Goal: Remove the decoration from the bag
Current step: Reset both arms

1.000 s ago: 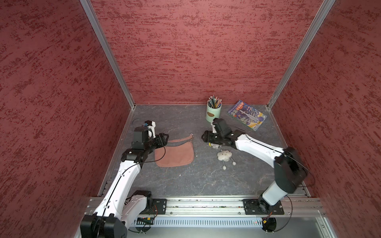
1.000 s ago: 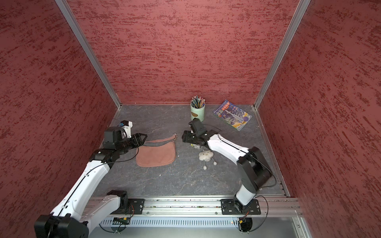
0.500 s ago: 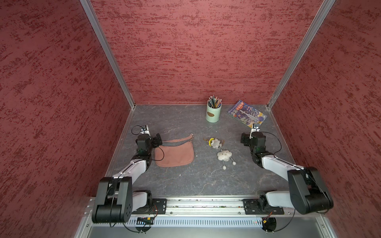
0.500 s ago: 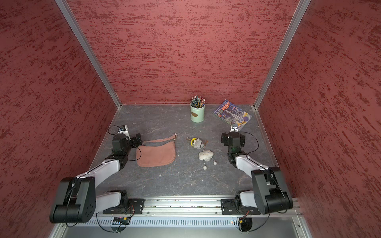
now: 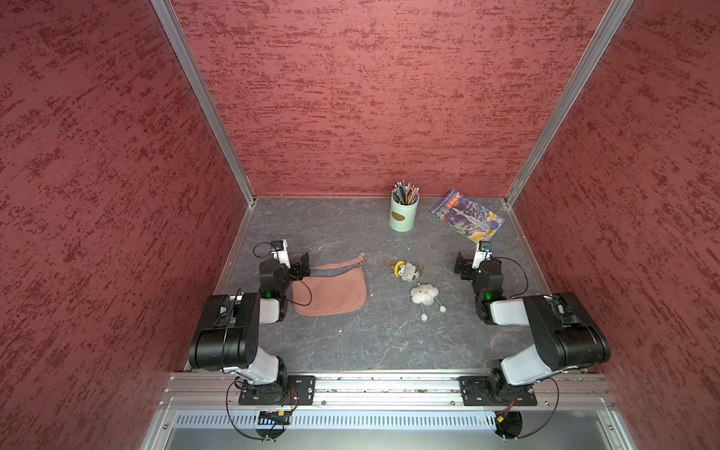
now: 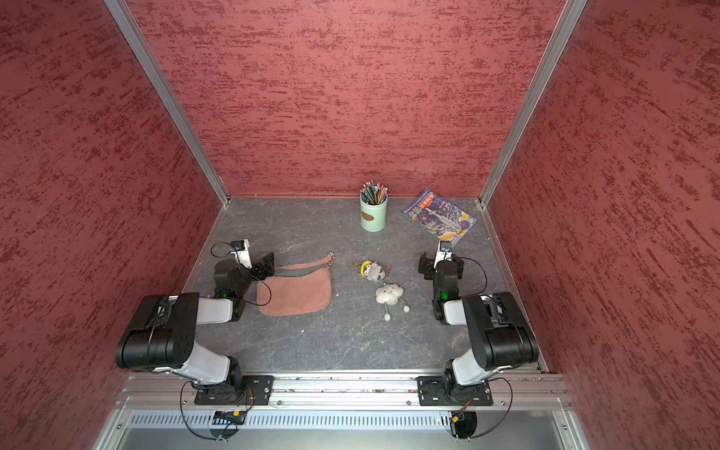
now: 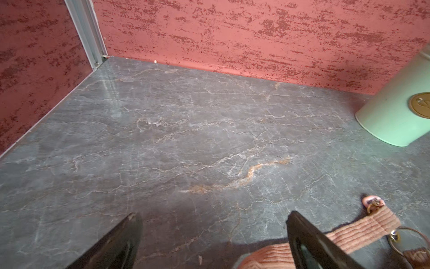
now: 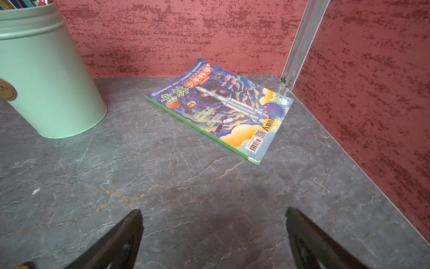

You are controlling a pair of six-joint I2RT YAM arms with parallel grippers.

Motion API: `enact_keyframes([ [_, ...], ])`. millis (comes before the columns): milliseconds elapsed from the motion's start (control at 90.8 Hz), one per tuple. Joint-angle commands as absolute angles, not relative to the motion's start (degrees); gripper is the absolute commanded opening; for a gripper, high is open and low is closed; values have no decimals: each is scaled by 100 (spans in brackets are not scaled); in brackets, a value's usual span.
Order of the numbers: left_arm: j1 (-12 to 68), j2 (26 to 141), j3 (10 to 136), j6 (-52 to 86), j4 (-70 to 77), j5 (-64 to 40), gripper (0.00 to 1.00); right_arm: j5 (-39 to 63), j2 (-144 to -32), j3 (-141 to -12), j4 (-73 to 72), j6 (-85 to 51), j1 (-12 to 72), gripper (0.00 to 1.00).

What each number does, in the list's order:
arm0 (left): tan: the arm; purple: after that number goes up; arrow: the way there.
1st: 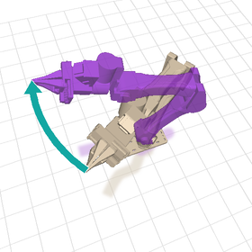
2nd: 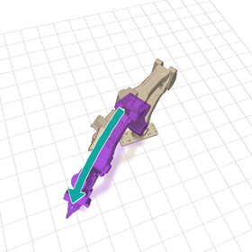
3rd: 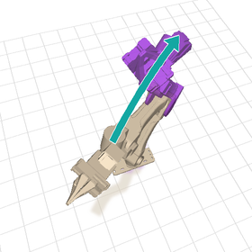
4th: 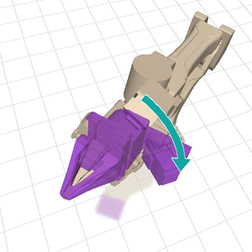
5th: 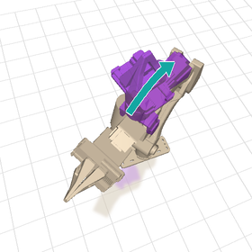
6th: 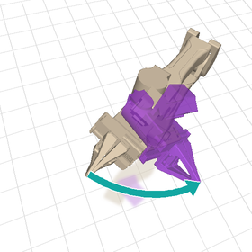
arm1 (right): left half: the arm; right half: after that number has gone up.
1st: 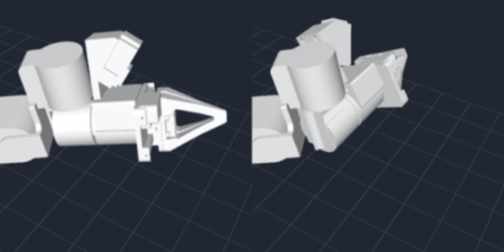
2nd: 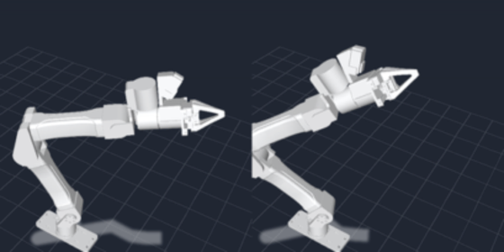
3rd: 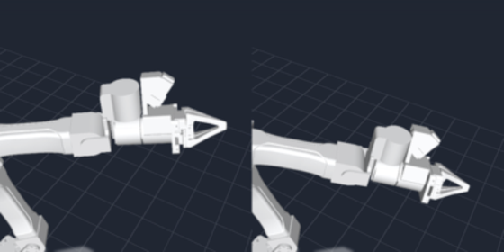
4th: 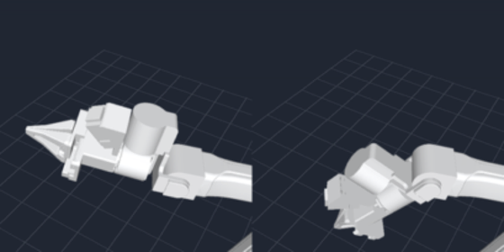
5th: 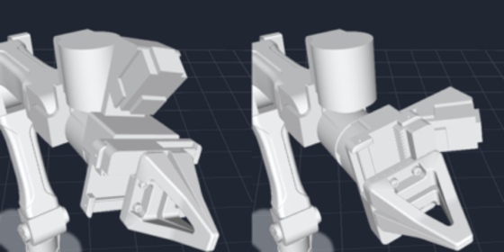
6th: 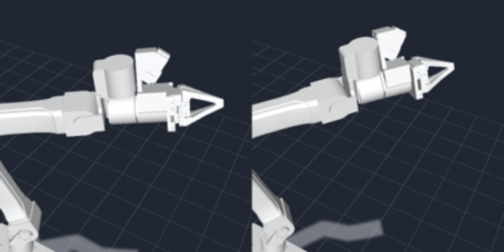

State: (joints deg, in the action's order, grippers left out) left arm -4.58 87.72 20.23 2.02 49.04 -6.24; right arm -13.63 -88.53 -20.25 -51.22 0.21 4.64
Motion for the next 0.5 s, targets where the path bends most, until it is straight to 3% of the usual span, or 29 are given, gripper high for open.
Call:
enact_keyframes([
  [0,-387,8780,2043,171,5308,-357,100,-1234,-8844,-2144,-5330,-48,356,98],
  [485,-178,8780,2153,-2,5145,-84,100,-1224,-8852,-2141,-5358,-44,351,98],
])
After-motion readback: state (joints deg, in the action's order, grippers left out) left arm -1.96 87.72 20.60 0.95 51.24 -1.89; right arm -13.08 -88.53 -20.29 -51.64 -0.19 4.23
